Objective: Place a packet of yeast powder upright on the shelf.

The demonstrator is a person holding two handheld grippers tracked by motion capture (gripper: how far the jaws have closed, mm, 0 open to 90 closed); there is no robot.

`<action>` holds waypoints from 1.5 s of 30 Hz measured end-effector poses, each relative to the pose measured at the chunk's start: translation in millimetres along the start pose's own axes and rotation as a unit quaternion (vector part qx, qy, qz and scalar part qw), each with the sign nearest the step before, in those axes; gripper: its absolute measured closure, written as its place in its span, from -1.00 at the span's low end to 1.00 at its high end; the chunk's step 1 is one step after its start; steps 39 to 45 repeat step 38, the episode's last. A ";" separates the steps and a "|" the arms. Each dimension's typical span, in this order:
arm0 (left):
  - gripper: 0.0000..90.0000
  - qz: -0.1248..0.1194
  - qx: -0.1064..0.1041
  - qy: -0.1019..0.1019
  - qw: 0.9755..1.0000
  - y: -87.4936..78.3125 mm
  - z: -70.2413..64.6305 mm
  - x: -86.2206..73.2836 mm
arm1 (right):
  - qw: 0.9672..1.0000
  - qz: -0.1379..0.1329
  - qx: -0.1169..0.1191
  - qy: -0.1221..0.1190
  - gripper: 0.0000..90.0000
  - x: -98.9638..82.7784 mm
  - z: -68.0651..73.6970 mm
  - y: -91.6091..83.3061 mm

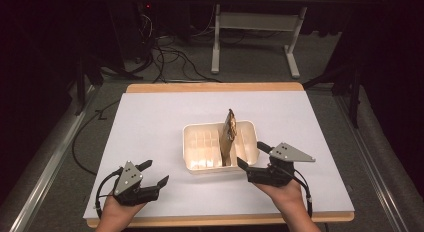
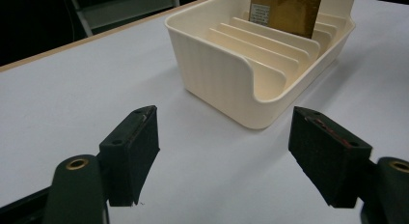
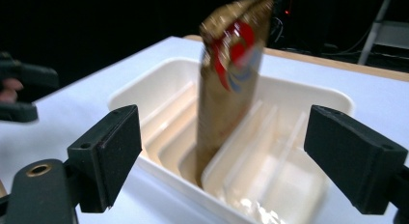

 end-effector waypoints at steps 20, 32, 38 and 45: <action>-0.42 0.022 -0.006 0.013 1.000 6.6 -4.9 -7.6 | 0.994 0.014 -0.101 0.030 -0.69 -65.8 -90.4 -73.7; -0.43 0.035 -0.013 0.026 0.999 10.8 -11.3 -12.2 | 0.995 0.044 -0.092 0.020 -0.71 -75.6 -89.0 -65.0; -0.44 0.033 -0.013 0.024 0.999 9.7 -10.5 -11.7 | 0.994 0.047 -0.096 0.022 -0.71 -77.4 -92.1 -65.0; -0.44 0.033 -0.013 0.024 0.999 9.7 -10.5 -11.7 | 0.994 0.047 -0.096 0.022 -0.71 -77.4 -92.1 -65.0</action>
Point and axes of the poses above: each handheld gripper's, and its own axes: y roughly forward along the jaws, x roughly out of its top, z roughly to its left, the point moved 8 cm from there along y, roughly forward along the jaws, and after that the axes turned 12 degrees about -z, right-handed, at the moved point
